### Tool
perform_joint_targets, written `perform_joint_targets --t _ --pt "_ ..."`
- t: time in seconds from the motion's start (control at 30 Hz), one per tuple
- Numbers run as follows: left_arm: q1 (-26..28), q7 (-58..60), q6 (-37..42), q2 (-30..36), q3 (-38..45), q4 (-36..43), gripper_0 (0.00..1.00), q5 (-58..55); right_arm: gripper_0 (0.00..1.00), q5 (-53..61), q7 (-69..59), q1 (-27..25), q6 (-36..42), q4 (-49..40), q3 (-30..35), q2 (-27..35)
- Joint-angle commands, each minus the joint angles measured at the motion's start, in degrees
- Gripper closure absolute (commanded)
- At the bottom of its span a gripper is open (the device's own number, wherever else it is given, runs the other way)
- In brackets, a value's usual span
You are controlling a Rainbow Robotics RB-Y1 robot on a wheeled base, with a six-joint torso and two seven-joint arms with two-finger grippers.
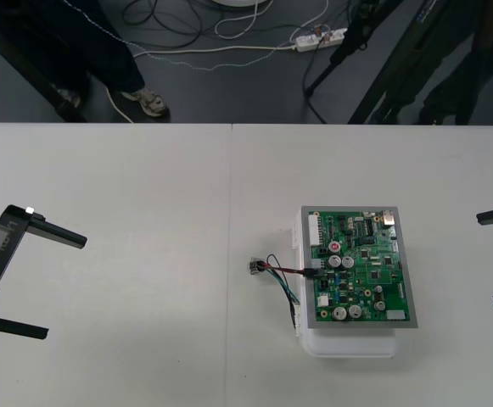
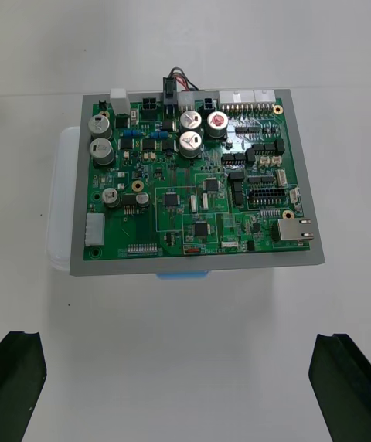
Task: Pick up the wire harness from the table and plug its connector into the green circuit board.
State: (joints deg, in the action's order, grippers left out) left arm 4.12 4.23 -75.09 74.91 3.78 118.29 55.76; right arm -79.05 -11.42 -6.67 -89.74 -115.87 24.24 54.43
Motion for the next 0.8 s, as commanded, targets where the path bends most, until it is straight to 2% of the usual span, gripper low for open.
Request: perform_joint_targets --t 0.03,0.47,0.8 --pt "0.8 4.6 2.1 0.1 1.8 1.3 0.0 0.2 0.0 1.0 -0.4 -1.0 -0.3 -1.1 -0.9 -0.3" --pt "0.8 4.6 2.1 0.1 1.8 1.3 0.0 0.2 0.0 6.3 1.0 -1.2 -0.3 0.4 -0.9 -0.6" --pt "0.8 4.6 2.1 0.1 1.8 1.3 0.0 0.2 0.0 7.3 2.6 -1.6 -0.3 0.4 -0.9 -5.0"
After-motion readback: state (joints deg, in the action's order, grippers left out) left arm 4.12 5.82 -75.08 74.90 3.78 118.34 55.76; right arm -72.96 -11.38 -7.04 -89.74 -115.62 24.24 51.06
